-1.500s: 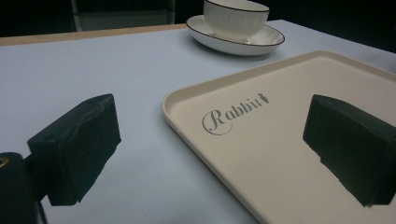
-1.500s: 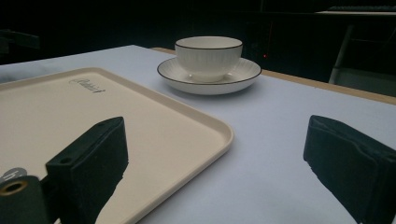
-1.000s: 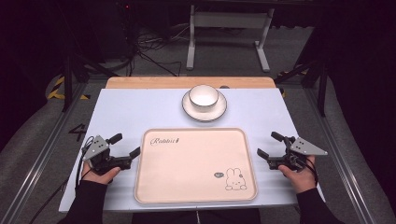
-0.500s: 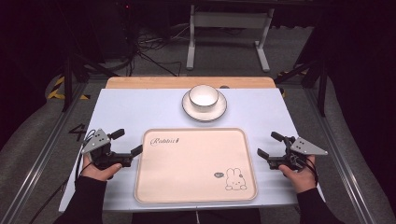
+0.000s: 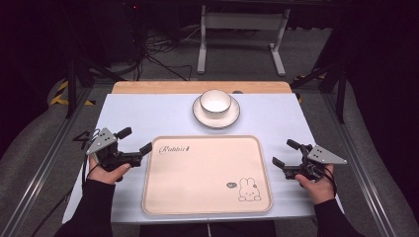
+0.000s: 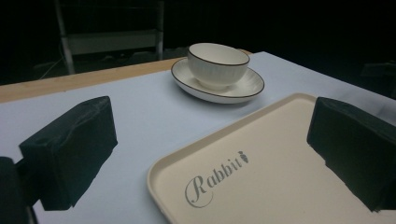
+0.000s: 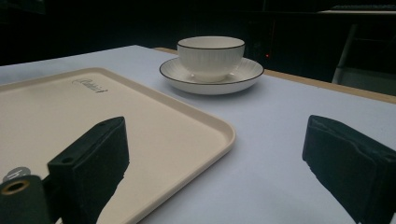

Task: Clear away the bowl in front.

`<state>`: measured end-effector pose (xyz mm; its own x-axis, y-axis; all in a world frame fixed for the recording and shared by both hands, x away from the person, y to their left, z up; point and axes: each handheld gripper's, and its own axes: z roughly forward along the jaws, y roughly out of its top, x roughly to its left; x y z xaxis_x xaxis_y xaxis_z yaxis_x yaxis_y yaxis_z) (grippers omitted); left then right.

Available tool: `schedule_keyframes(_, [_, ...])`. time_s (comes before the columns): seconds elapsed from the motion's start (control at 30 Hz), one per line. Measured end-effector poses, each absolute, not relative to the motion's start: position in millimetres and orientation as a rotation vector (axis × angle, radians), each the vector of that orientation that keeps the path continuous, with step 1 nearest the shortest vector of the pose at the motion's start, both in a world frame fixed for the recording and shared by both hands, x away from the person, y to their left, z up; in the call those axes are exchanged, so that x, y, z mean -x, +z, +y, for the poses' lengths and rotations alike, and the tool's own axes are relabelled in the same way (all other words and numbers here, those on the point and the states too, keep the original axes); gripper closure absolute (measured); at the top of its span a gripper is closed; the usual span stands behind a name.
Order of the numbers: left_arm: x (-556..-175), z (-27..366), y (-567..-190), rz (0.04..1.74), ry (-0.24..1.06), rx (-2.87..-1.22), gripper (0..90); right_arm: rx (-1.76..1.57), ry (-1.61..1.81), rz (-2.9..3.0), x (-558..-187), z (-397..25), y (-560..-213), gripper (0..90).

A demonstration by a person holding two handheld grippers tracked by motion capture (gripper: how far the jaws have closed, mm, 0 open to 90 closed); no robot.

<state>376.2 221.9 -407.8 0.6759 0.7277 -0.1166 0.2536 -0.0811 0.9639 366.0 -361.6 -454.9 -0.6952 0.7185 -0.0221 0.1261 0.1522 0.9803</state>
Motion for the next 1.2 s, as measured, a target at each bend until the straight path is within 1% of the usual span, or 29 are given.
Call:
schedule_keyframes(0.27, [-393.2, 210.0, -396.6, 0.798, 0.461, -1.670, 2.7, -0.801, 1.569, 1.945, -366.3, -361.0, -454.8, 7.6])
schedule_keyframes(0.6, [-418.2, 181.2, -382.1, 0.754, 0.445, -1.711, 2.4, -0.803, 1.573, 1.943, -366.2, -361.4, -454.8, 7.6])
schedule_keyframes(0.73, [-426.8, 172.2, -377.7, 0.746, 0.442, -1.693, 2.3, -0.803, 1.579, 1.943, -366.5, -361.7, -454.9, 7.7])
schedule_keyframes(1.2, [-453.7, 139.9, -362.3, 0.702, 0.414, -1.716, 2.6, -0.805, 1.583, 1.941, -366.7, -362.0, -454.9, 7.7])
